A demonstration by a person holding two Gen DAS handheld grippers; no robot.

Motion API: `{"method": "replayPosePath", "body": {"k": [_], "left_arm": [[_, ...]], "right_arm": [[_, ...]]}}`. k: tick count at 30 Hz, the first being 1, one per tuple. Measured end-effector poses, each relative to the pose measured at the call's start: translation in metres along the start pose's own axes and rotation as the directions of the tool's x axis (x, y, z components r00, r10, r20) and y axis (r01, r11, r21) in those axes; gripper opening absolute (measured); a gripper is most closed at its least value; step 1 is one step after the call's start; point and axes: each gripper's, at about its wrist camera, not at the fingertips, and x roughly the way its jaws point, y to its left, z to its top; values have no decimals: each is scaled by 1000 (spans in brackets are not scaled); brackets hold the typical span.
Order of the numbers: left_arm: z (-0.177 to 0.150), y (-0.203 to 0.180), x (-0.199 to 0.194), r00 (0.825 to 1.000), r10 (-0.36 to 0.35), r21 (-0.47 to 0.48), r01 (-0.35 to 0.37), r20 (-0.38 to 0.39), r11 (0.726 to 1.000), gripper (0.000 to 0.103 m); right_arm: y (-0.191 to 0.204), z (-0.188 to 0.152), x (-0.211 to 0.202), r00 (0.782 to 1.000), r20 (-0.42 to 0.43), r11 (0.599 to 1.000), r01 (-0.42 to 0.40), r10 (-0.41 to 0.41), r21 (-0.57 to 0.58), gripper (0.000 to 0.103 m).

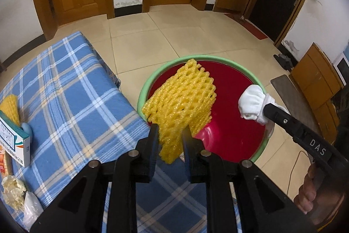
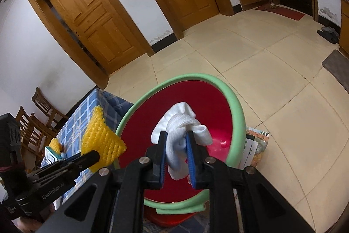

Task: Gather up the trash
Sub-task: 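Carry the glove and foam net to the red basin and release both, then return both tools to the table and lower the left tool onto crumpled tissue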

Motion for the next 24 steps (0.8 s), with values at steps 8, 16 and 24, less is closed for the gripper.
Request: {"method": "replayPosePath", "body": {"k": [8,16,24], "left_arm": [[0,-3,-6,1000,13,3,-13,18,1000,45],[-4,8,-19,999,21,-38,-20,33,999,45],[-13,29,-44,996,53,-104,-46,66,994,45]], "right_arm": [[0,0,-3,1000,11,1000,-10,10,6,34],[9,1,-8,1000,23,1000,-16,17,-9,36],[23,0,-16,999,29,998,-40,41,-49,43]]}}
